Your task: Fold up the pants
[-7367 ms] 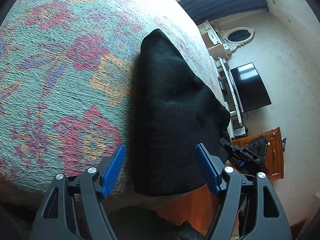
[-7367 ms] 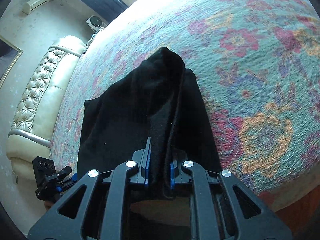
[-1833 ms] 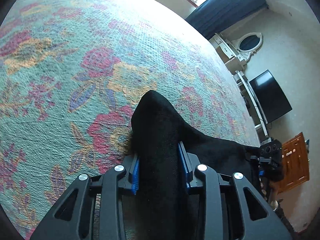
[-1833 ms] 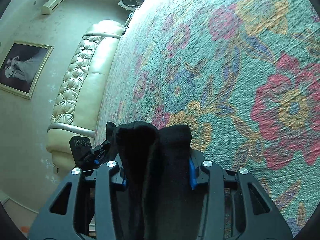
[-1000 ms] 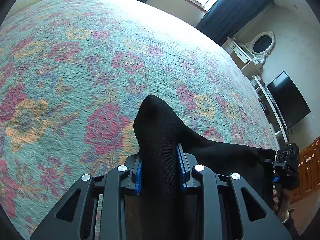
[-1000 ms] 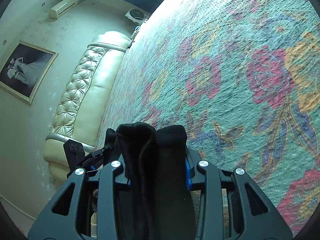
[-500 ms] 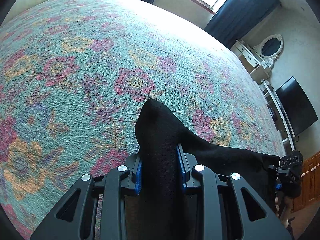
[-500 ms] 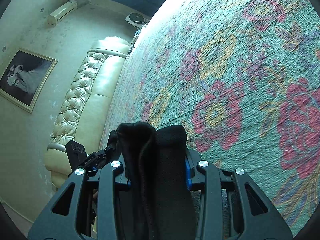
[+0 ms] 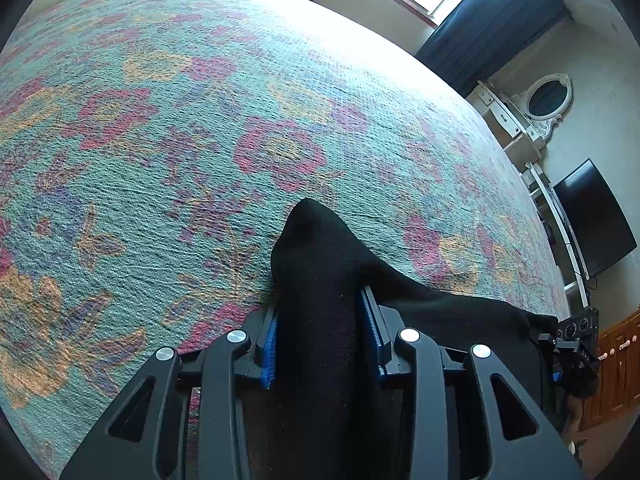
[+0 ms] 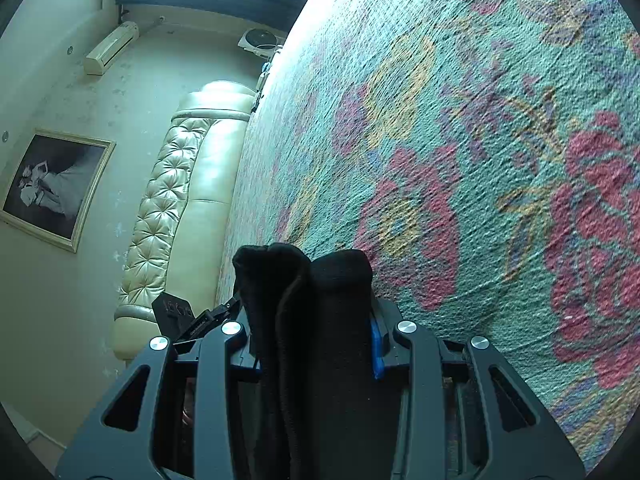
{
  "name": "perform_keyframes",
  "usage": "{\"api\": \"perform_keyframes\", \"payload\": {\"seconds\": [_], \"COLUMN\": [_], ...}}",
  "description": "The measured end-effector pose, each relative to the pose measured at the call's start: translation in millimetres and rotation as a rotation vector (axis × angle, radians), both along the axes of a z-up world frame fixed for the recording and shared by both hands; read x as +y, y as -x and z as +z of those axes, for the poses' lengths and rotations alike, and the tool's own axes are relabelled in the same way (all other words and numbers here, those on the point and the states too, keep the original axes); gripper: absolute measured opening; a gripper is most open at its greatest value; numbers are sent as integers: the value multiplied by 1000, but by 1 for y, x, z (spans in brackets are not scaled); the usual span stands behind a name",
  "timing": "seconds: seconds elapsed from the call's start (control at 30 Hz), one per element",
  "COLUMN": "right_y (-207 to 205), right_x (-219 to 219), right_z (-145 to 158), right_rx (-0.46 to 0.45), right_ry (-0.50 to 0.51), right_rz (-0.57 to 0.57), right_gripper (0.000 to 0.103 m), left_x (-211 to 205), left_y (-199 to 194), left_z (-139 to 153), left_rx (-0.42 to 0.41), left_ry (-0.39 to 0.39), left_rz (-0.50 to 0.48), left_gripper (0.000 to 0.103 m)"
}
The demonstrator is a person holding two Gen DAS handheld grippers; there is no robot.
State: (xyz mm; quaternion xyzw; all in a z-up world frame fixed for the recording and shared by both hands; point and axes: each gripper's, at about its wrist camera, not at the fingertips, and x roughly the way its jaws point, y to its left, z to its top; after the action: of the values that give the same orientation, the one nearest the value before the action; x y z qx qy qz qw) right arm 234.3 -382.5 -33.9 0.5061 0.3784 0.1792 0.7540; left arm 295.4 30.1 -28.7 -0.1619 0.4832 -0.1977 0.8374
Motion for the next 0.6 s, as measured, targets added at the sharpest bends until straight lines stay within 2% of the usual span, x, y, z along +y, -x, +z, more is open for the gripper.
{"api": "perform_keyframes", "payload": {"seconds": [0.13, 0.2, 0.27, 0.47, 0.6], "right_y": [2, 5, 5, 14, 34], "right_x": [-3, -6, -5, -11, -19], "right_z": [-3, -4, -4, 0, 6], "right_rx": [-11, -13, -13, -8, 4], "right_ry": [-2, -6, -5, -31, -34], "right_rz": [-4, -2, -3, 7, -5], "right_gripper": [34, 34, 34, 39, 50], "left_x": [10, 17, 21, 40, 68], "left_y": [-5, -6, -6, 8, 32], "left_z": [-6, -8, -8, -4, -4], "left_rx": [33, 44, 42, 69, 101], "left_ry": [92, 176, 247, 335, 392], "left_rz": [-7, -24, -53, -38, 12], "left_gripper": [49, 61, 77, 81, 81]}}
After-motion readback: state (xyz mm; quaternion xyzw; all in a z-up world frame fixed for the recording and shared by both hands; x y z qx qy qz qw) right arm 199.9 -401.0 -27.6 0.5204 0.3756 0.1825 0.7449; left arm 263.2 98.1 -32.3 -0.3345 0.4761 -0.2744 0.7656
